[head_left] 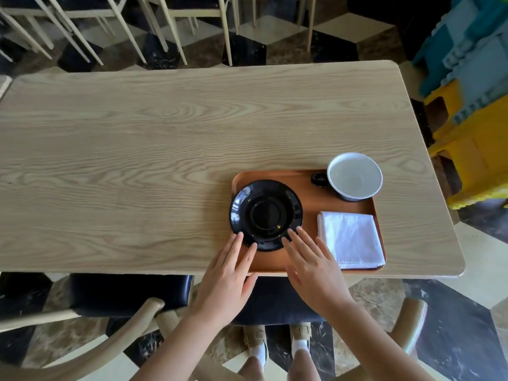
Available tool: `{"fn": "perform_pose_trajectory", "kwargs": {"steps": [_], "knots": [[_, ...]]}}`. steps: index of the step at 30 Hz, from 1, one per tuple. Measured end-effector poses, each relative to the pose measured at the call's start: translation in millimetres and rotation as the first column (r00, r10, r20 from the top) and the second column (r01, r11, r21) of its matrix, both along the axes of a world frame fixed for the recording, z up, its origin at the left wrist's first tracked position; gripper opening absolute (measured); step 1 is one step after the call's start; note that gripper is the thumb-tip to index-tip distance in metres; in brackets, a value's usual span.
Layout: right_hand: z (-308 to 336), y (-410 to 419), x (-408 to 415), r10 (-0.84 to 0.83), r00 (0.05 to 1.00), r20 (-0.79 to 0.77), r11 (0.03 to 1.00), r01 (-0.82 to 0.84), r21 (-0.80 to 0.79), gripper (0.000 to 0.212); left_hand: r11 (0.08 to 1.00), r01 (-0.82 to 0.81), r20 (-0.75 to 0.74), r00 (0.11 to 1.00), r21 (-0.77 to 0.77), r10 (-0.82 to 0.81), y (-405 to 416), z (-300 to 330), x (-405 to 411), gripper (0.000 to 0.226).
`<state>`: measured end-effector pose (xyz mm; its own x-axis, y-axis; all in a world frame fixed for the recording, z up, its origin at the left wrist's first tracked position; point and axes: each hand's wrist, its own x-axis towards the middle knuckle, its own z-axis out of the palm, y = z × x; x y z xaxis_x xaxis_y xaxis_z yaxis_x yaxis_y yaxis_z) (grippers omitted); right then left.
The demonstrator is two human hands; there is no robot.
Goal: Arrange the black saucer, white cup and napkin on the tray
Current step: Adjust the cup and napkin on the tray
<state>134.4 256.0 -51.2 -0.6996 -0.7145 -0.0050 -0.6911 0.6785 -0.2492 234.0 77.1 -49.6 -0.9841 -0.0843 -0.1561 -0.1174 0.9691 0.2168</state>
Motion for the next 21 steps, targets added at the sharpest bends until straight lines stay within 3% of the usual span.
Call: {"fn": "perform_pose_trajectory", "kwargs": {"steps": [8,12,18,21], "knots": [[3.5,-1.6,-0.1,-0.005,1.000,-0.007,1.000,0.005,-0.007,0.045,0.998,0.002,0.026,1.000,-0.062,0.000,1.6,7.6,-2.6,0.054],[16.3,1.7,-18.4,-0.056,0.991,-0.125,0.996,0.047,-0.072,0.036,0.995,0.056,-0.039,0.997,-0.081,-0.060,5.4,19.6,-28.0,0.054],[44.7,22.2,-97.7,-0.279,0.914,-0.295,0.960,0.255,-0.119,0.039,0.992,0.092,-0.183,0.977,-0.082,-0.106,30.4,44.1,-138.8,0.055],[49.4,36.9,-137.6,-0.397,0.884,-0.246,0.917,0.393,-0.069,0.043,0.999,0.050,-0.111,0.992,-0.015,-0.051,49.0,47.6,-190.6,0.058]]}}
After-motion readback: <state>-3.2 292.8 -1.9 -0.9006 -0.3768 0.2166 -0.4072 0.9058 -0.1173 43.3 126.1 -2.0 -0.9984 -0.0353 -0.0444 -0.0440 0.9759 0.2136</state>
